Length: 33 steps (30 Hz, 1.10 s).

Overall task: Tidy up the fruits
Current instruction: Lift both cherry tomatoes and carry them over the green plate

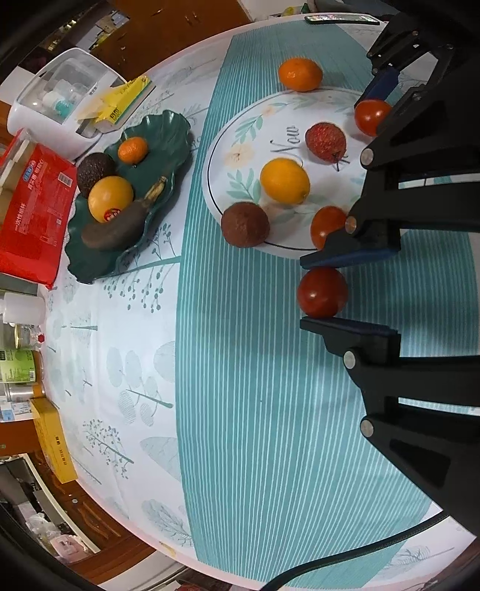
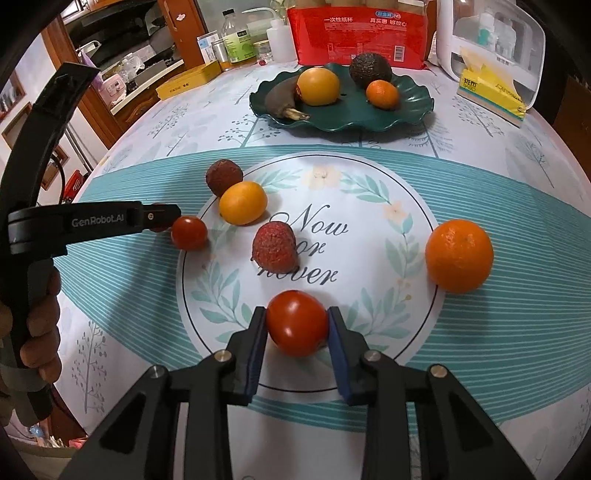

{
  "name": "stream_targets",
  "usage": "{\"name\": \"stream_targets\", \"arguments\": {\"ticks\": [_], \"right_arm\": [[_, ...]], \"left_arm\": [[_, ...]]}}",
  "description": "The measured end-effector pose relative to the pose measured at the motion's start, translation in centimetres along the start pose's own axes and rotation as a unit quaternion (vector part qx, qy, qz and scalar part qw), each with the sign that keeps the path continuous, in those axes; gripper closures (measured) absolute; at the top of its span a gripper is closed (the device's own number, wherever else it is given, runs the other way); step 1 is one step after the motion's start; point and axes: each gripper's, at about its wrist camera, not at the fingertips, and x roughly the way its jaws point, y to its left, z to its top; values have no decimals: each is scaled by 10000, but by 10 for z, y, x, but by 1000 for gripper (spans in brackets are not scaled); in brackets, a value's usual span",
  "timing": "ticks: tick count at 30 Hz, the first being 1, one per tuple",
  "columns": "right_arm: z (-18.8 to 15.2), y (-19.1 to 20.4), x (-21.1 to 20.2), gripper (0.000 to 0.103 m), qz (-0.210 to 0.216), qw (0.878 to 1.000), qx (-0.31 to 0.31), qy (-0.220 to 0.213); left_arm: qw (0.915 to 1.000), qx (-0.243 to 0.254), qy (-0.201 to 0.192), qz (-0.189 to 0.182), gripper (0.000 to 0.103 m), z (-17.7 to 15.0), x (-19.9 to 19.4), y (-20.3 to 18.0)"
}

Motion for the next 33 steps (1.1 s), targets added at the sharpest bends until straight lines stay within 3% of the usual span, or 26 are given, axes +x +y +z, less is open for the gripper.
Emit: {"name": "stream_targets", "arguments": {"ticks": [9,15,24,29,33], "right_arm": [[14,6,-34,71,-42,9996,-14,-295],[39,6,-75,71,96,9982,81,-579],[121,3,-167,71,79,9894,-6,-1447],[177,-4,-219,71,-7,9815,-56,-1916],[220,-10,-242,71,-330,9754,-195,-2169]], "left_arm": [[9994,341,45,-74,79,-3,-38,-12],[9975,616,-220,-261,79,13,-84,-26],[9870,1147,-969,-576,79,74,-177,-54],[9806,1316,-1353,-530,79,122,-221,-65],[9759,1426,-1619,-337,79,157,-238,-75]]}}
